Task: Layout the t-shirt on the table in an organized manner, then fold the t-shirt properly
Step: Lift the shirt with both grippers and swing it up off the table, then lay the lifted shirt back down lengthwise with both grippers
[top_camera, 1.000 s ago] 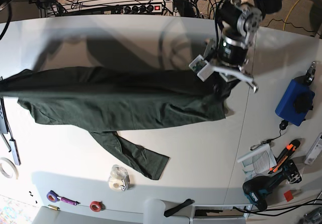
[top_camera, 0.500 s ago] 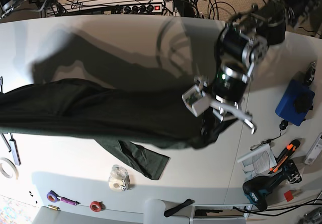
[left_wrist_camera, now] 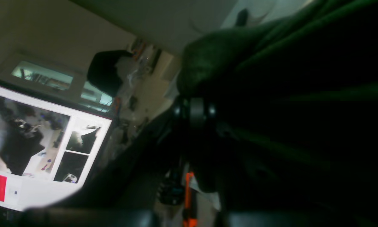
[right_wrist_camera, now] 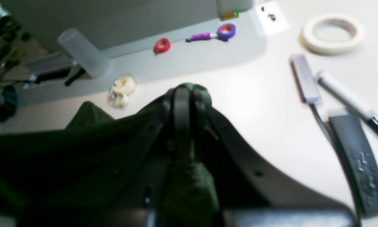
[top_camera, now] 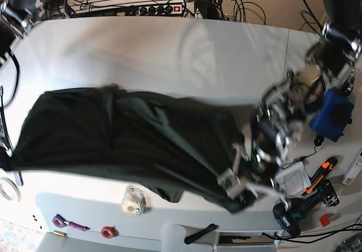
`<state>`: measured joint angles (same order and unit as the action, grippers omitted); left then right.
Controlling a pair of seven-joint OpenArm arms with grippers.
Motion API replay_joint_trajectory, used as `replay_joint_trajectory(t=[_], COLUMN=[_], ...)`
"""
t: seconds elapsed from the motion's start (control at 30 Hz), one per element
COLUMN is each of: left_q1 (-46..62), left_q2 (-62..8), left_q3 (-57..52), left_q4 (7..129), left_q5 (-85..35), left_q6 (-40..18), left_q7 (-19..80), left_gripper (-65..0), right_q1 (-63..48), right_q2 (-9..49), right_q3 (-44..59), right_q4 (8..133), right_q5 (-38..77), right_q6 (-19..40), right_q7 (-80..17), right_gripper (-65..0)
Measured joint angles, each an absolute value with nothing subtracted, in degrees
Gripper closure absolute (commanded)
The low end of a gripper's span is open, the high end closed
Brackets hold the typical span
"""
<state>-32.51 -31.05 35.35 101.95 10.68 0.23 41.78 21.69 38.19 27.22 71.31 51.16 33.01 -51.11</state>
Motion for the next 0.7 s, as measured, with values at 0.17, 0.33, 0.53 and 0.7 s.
replay_joint_trajectory(t=[0.17,0.33,0.53,0.7], left_q1=[-42.1,-51.9,-59.9,-61.6], left_q2=[-30.9,-30.9,-31.0,-31.0], left_q3=[35.4,35.4,35.4,35.4], left_q4=[93.3,87.2,85.3,85.5], left_q5=[7.6,6.3,2.3,1.6], left_q6=[0.3,0.3,-1.2,-1.2], left_q7=[40.1,40.1,40.5,41.7], left_gripper=[0.0,0.0,0.0,0.0], right_q1=[31.1,41.0,51.6,53.6], right_q2=[35.2,34.7,37.5,42.9], right_q3=[16.2,11.9,12.0,12.0], right_q4=[71.3,71.3,71.5,71.6], right_q5=[41.4,35.1,33.4,39.7], right_q6=[29.9,26.9,26.4,26.3], right_q7=[-46.8,-43.6,-43.9,-47.4], right_gripper=[0.0,0.0,0.0,0.0])
